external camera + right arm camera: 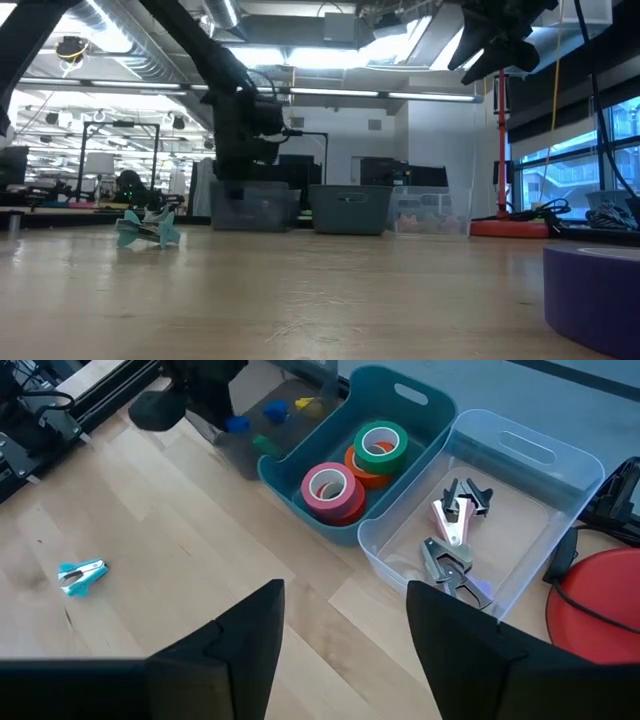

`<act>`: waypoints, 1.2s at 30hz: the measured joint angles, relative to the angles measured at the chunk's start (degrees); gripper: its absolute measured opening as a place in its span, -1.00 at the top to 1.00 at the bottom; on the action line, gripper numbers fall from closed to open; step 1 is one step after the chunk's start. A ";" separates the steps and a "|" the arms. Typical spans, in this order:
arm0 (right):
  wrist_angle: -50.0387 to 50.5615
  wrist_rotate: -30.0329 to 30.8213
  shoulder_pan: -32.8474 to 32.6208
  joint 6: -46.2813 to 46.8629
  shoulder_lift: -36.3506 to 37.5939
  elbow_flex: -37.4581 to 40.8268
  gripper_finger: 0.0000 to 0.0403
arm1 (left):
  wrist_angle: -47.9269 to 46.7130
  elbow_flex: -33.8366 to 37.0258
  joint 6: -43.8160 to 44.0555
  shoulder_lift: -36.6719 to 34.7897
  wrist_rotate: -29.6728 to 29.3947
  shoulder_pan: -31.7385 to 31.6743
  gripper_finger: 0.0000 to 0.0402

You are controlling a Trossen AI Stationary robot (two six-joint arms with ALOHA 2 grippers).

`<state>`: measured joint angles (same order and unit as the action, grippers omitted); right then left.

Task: Pick and place Stapler, Stapler remover, tape
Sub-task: Put the blue stapler into the black bin

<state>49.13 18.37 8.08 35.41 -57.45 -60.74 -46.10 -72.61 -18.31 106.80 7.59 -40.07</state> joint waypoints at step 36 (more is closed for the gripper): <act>-0.01 -0.44 0.00 0.14 -0.02 0.01 -0.06 | 3.10 -7.98 0.49 5.28 -4.04 1.29 -0.21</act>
<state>49.12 17.93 8.08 35.55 -57.47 -60.73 -43.00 -80.59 -17.82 112.09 3.55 -38.79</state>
